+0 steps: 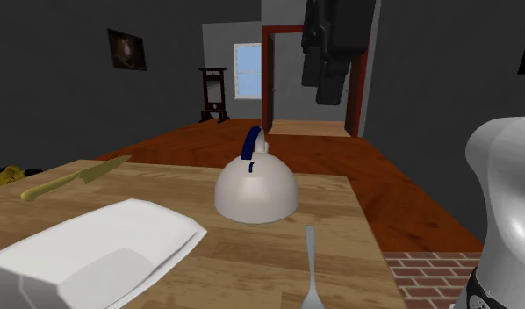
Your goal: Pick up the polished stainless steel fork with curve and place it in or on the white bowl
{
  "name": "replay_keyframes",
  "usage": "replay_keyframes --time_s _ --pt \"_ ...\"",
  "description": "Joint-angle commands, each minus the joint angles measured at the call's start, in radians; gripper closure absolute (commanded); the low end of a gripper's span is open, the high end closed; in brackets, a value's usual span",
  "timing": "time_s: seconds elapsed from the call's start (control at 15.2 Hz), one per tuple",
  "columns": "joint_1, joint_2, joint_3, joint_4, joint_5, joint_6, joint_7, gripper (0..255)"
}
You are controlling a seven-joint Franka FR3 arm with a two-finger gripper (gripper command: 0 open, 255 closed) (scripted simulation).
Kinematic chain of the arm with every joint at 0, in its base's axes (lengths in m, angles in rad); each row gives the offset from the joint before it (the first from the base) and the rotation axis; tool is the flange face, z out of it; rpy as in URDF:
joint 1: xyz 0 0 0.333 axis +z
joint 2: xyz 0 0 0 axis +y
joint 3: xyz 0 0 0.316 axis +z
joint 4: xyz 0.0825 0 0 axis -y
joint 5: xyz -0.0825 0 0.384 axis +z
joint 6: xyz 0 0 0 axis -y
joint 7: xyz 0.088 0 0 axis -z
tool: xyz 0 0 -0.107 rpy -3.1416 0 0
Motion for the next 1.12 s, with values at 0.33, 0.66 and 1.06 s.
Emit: replay_keyframes --time_s 0.33,0.66,1.06 --pt "0.115 -0.007 -0.104 -0.168 -0.010 0.169 -0.298 0" --pt "0.225 0.017 -0.219 -0.308 -0.027 0.327 -0.603 0" --pt "0.353 0.092 -0.370 -0.442 -0.057 0.510 -0.985 0"
